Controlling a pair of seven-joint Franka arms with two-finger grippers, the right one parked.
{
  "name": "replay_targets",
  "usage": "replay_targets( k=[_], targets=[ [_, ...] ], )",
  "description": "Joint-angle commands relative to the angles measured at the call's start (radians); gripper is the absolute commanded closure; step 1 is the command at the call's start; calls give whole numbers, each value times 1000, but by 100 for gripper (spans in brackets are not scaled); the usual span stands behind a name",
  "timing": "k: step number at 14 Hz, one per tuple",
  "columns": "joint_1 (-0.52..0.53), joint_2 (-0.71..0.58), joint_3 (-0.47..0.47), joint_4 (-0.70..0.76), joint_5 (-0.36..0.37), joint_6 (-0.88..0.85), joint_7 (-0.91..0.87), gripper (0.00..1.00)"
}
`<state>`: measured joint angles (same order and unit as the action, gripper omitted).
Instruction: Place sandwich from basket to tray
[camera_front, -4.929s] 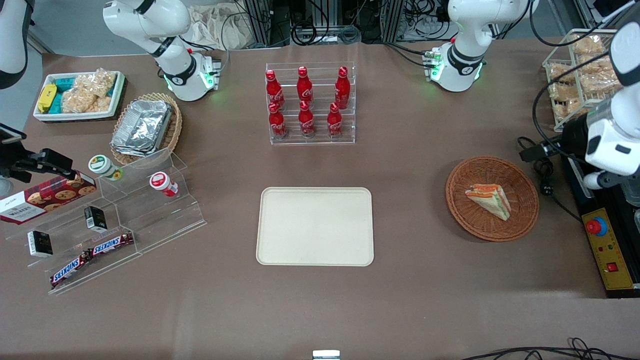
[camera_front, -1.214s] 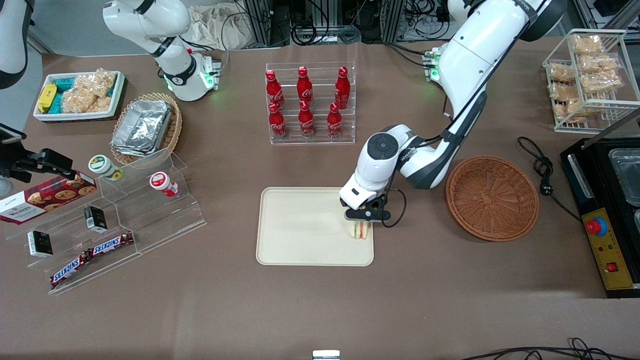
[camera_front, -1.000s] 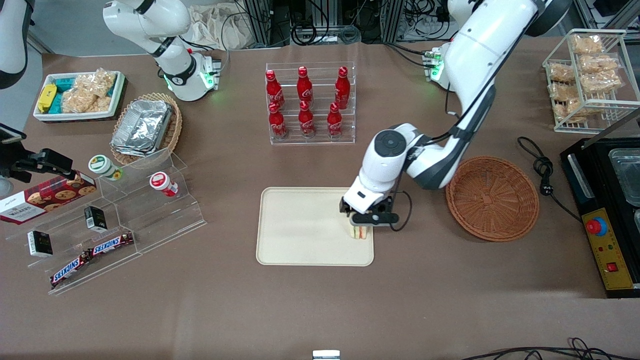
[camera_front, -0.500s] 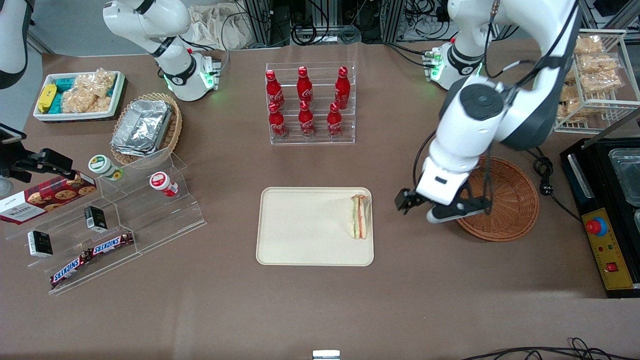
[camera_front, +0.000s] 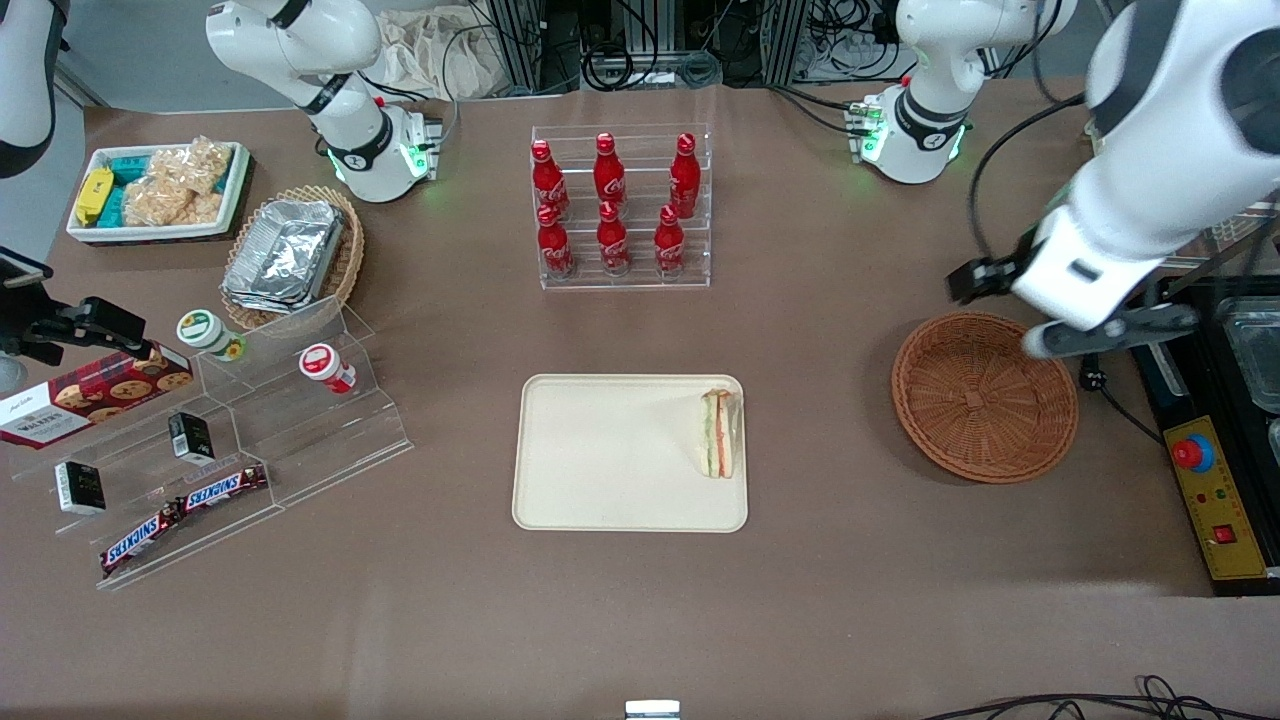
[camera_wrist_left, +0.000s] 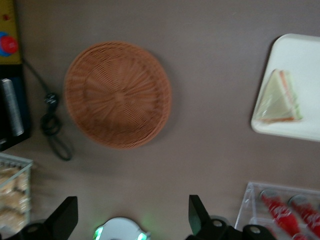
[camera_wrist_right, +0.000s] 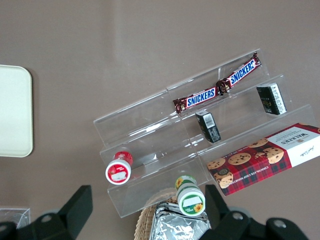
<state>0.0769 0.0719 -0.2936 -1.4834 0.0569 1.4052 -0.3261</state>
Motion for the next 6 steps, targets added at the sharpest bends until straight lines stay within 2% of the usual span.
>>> replay_targets(
  k=[1, 6],
  targets=[
    [-18, -70, 105, -29, -52, -43, 91, 1],
    [-45, -32, 110, 23, -37, -43, 87, 1]
  ],
)
